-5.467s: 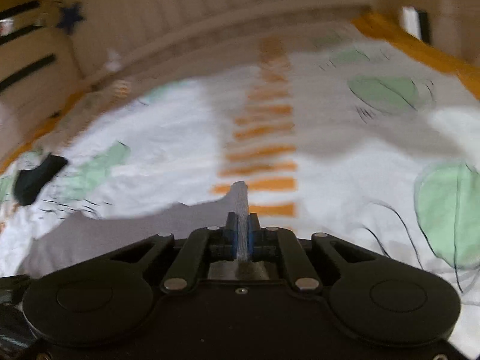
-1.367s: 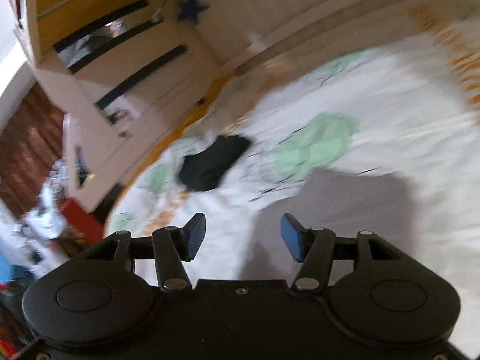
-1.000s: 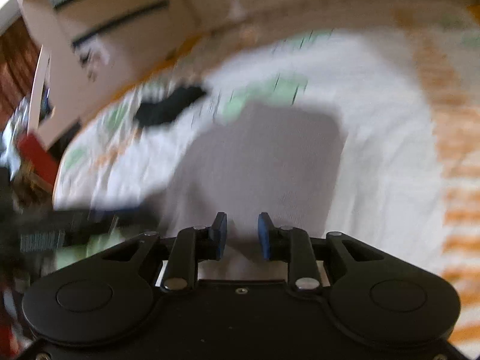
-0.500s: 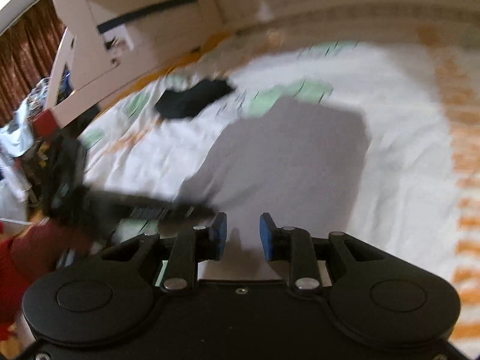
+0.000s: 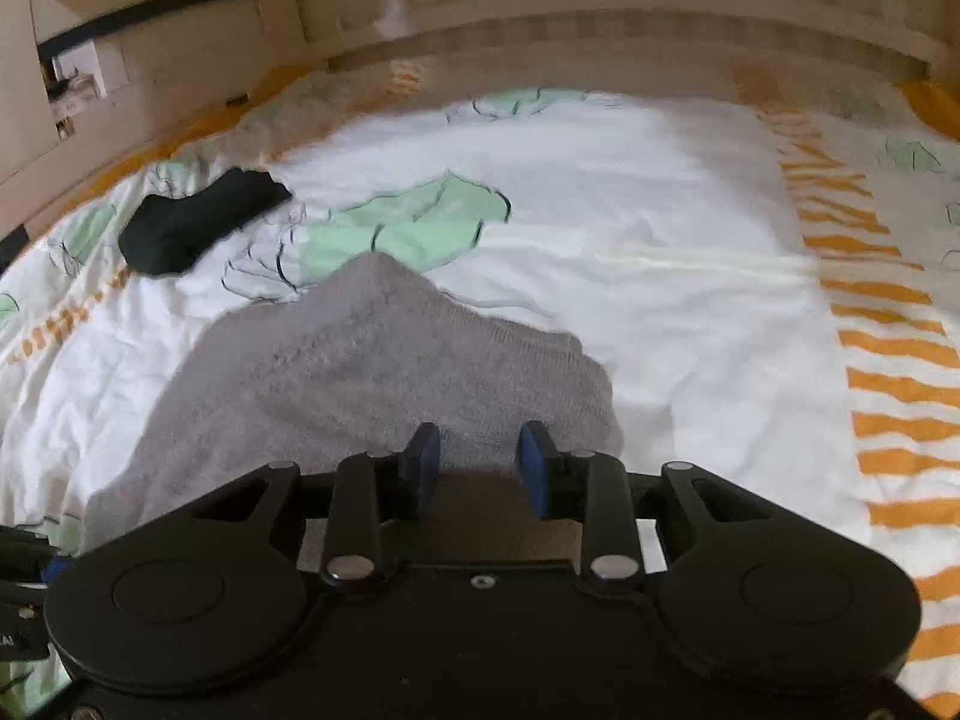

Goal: Fold large clothes

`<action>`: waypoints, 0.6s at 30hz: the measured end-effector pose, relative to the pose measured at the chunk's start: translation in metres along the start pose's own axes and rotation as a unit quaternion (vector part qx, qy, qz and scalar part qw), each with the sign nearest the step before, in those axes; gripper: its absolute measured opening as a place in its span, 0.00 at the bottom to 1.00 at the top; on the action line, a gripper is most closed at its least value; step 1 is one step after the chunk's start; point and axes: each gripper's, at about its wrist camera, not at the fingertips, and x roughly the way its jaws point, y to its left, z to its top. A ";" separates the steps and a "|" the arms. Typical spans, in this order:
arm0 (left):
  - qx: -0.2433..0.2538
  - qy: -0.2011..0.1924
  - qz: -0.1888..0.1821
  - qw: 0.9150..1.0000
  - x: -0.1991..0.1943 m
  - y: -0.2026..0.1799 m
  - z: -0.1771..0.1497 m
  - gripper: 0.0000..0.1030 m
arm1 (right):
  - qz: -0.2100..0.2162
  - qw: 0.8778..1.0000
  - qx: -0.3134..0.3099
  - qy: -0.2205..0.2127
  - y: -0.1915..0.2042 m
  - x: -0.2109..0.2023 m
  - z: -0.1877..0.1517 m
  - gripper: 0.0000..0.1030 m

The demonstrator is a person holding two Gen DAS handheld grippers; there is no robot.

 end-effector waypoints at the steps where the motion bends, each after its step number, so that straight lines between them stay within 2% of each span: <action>1: 0.001 -0.001 -0.001 1.000 -0.004 -0.002 0.001 0.17 | -0.001 1.000 -0.008 0.001 0.001 -0.004 0.001 0.39; 4: 0.021 -0.033 0.001 0.999 -0.021 -0.011 0.011 0.25 | 0.014 1.000 -0.001 -0.013 -0.003 -0.020 0.003 0.43; 6: 0.035 -0.061 0.009 0.998 -0.028 -0.016 0.023 0.36 | 0.025 0.999 0.005 -0.041 -0.003 -0.031 0.006 0.43; 8: 0.041 -0.078 0.020 0.996 -0.025 -0.017 0.039 0.46 | 0.028 0.997 -0.003 -0.065 0.000 -0.037 0.012 0.44; 10: 0.040 -0.087 0.035 0.995 -0.012 -0.017 0.056 0.48 | 0.028 0.997 -0.012 -0.067 0.004 -0.034 0.021 0.45; 13: 0.033 -0.070 0.068 0.995 0.024 -0.011 0.076 0.49 | 0.017 0.998 -0.027 -0.059 0.012 -0.018 0.028 0.46; 16: 0.042 -0.030 0.112 0.992 0.064 0.000 0.086 0.49 | -0.004 0.999 -0.034 -0.036 0.018 0.006 0.027 0.47; 18: 0.050 -0.007 0.127 0.991 0.082 0.006 0.089 0.52 | -0.024 0.999 -0.040 -0.021 0.021 0.019 0.024 0.51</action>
